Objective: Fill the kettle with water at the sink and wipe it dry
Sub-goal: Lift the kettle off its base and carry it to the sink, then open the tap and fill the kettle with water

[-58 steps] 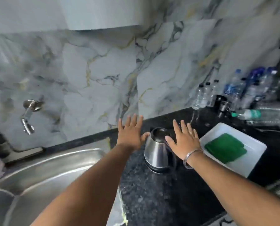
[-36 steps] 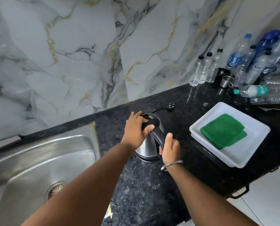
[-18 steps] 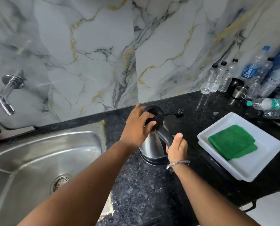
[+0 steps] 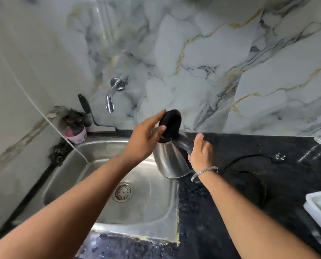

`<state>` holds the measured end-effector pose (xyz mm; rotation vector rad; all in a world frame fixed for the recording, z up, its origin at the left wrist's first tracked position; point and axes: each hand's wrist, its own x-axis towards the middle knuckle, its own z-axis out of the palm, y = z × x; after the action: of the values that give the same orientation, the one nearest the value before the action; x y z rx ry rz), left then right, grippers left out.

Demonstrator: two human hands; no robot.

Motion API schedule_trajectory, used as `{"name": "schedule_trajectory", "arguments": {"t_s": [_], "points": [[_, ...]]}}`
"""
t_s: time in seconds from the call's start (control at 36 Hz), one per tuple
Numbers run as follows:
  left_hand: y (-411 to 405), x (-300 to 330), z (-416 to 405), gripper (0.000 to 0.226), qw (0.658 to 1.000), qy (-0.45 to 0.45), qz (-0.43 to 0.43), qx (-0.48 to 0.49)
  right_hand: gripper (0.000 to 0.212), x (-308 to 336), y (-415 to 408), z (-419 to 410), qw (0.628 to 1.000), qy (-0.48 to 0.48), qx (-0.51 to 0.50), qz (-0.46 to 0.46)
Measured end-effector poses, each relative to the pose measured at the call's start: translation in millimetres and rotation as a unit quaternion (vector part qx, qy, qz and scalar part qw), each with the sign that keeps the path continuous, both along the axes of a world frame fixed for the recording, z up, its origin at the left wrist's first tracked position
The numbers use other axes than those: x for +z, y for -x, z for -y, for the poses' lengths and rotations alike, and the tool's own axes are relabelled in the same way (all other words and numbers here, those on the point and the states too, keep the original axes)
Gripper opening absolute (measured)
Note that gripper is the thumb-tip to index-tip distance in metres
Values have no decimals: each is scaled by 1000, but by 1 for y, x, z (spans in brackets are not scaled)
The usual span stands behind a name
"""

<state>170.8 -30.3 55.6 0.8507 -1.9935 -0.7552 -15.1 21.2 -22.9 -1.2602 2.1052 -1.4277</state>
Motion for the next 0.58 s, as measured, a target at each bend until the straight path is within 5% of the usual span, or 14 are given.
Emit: {"name": "schedule_trajectory", "arguments": {"t_s": [0.11, 0.22, 0.42, 0.58], "points": [[-62, 9, 13, 45, 998, 30, 33, 43, 84, 1, -61, 31, 999, -5, 31, 2], [-101, 1, 20, 45, 985, 136, 101, -12, 85, -4, -120, 59, 999, 24, 16, -17], [-176, -17, 53, 45, 985, 115, 123, -28, 74, -34, -188, 91, 999, 1, 5, 33], [-230, -27, 108, 42, 986, 76, 146, 17, 63, -56, -208, 103, 970, -7, -21, 240]]}}
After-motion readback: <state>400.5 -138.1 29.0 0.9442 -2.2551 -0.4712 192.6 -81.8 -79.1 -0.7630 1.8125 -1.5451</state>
